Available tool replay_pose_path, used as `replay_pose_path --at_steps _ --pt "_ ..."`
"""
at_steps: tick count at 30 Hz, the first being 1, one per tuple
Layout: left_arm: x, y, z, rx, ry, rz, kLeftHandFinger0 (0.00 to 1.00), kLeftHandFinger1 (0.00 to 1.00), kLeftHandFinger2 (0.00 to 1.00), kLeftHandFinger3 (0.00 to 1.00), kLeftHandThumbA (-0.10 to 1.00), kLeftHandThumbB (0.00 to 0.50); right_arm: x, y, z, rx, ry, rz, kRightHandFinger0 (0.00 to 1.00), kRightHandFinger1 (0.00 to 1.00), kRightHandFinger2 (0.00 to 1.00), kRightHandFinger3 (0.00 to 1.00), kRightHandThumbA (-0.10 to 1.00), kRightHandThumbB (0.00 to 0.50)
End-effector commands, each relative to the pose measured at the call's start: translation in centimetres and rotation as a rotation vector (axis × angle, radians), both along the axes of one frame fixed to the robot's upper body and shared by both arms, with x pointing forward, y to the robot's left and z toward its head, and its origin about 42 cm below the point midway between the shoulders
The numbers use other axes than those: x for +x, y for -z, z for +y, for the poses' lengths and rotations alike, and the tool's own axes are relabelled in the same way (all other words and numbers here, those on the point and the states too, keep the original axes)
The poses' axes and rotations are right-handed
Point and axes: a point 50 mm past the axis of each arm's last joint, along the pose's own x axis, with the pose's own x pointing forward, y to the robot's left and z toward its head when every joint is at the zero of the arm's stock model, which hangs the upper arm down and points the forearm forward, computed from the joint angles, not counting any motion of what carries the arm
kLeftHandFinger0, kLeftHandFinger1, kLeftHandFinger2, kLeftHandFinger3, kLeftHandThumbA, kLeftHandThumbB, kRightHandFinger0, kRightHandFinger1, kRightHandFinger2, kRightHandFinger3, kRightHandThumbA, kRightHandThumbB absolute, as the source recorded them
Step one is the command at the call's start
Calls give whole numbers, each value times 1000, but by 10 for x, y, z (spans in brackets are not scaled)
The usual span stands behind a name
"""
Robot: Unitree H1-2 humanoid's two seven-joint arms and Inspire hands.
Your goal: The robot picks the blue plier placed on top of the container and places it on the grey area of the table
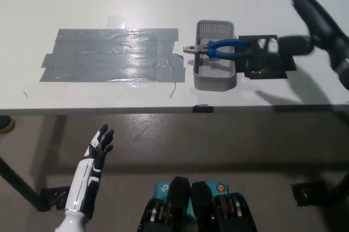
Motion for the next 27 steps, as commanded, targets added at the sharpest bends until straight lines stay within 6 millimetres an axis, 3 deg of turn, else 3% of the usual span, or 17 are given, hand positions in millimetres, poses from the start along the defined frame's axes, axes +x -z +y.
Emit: replay_pose_path --at_steps 1,2,7,11,18,20,24,27 --pt "-5 3 5 64 -11 -12 1000 1000 1000 1000 1000 71 45 -42 16 -282 97 182 1000 1000 1000 1000 881 297" --pt "-5 4 4 76 -10 -12 1000 1000 1000 1000 1000 63 56 -44 26 -334 105 192 1000 1000 1000 1000 905 316" --pt "-4 4 3 95 1 -6 1000 1000 1000 1000 984 66 76 -46 53 -412 149 227 1000 1000 1000 1000 935 328" --pt "-4 3 2 124 15 -20 1000 1000 1000 1000 949 56 83 -44 65 -399 162 265 1000 1000 1000 1000 889 317" --pt "-3 -1 0 137 35 -12 1000 1000 1000 1000 898 54 96 -44 85 -415 180 323 1000 1000 1000 1000 932 378" --pt "-3 -1 -1 141 42 -13 1000 1000 1000 1000 892 57 97 -41 86 -426 185 323 1000 1000 1000 1000 936 365" --pt "-1 -3 -1 160 41 -16 1000 1000 1000 1000 933 62 98 -34 95 -510 184 310 1000 1000 1000 1000 1000 457" --pt "-1 -3 1 154 39 -14 1000 1000 1000 1000 950 56 100 -27 103 -559 200 315 1000 1000 1000 1000 987 368"
